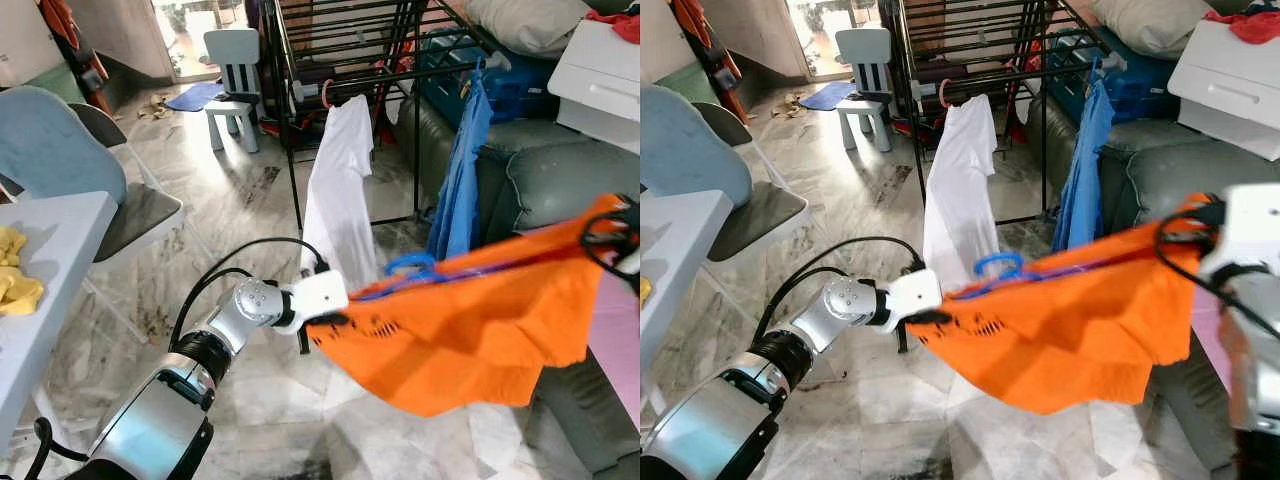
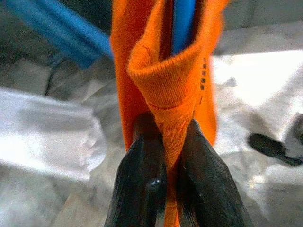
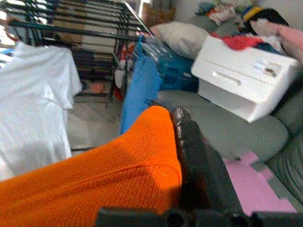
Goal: Hang hanger
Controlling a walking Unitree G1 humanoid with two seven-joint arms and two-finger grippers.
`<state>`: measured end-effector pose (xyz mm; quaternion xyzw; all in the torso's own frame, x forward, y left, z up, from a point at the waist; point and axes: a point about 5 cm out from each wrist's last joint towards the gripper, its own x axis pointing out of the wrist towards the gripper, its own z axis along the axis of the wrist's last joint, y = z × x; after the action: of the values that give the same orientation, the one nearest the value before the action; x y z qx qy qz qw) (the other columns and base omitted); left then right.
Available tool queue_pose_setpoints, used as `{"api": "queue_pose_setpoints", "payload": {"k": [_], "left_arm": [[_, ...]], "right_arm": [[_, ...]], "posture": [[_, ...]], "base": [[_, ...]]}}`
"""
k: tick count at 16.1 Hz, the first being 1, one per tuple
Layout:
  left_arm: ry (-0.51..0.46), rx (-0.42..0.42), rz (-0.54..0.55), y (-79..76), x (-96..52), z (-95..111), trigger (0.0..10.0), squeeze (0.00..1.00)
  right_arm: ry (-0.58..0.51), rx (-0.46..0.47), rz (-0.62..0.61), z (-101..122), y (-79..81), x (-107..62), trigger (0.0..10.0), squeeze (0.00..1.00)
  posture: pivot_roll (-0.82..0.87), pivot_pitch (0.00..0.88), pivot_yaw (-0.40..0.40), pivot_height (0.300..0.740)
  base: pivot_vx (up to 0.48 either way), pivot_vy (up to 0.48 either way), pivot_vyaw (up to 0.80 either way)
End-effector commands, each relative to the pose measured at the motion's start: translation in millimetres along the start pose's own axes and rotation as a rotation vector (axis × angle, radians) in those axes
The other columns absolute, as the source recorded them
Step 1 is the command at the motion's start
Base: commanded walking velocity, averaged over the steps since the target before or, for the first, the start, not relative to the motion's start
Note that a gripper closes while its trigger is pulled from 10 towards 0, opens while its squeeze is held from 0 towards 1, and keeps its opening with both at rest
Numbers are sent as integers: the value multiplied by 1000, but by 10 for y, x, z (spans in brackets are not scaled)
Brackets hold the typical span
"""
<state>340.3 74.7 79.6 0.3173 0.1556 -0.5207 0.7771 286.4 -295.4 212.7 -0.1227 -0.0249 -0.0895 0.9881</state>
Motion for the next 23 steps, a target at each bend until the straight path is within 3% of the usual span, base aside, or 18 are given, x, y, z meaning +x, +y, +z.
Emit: {"api": "queue_pose_setpoints", "payload": {"k": [1, 3, 4, 6, 11, 14, 16, 17, 23], "left_arm": [[218, -149, 50, -59, -182, -535, 0, 0], [121, -293, 188, -9, -76, -390, 0, 0], [74, -366, 204, -35, -3, -315, 0, 0], [4, -453, 203, -55, 78, -197, 0, 0], [-119, -565, 151, -124, 301, 189, 0, 0], [-168, -676, 205, -57, 334, 331, 0, 0], [-181, -688, 211, -37, 333, 363, 0, 0], [-182, -688, 214, -32, 332, 367, 0, 0], [-182, -688, 214, -32, 332, 367, 0, 0]], "right_arm": [[-148, -37, -152, 328, -227, -22, 0, 0], [-129, -26, -90, 227, 37, 6, 0, 0], [-119, -15, -51, 182, 184, 22, 0, 0], [-111, -2, -22, 144, 306, 36, 0, 0], [-56, 37, 120, -40, 751, 42, 0, 0], [16, 50, 285, -213, 1106, -61, 0, 0], [49, 66, 368, -279, 1255, -134, 0, 0], [56, 68, 407, -298, 1324, -172, 0, 0], [56, 68, 407, -298, 1324, -172, 0, 0]], "posture": [[-58, 0, 34, 740], [-57, 0, 34, 740], [-56, 0, 35, 740], [-56, 0, 36, 740], [-54, 0, 40, 740], [-57, 0, 42, 740], [-57, 0, 42, 740], [-57, 0, 42, 740], [-57, 0, 42, 740]], "base": [[0, 0, 0], [0, 0, 0], [0, 0, 0], [0, 0, 0], [0, 0, 0], [0, 0, 0], [0, 0, 0], [0, 0, 0], [0, 0, 0]]}}
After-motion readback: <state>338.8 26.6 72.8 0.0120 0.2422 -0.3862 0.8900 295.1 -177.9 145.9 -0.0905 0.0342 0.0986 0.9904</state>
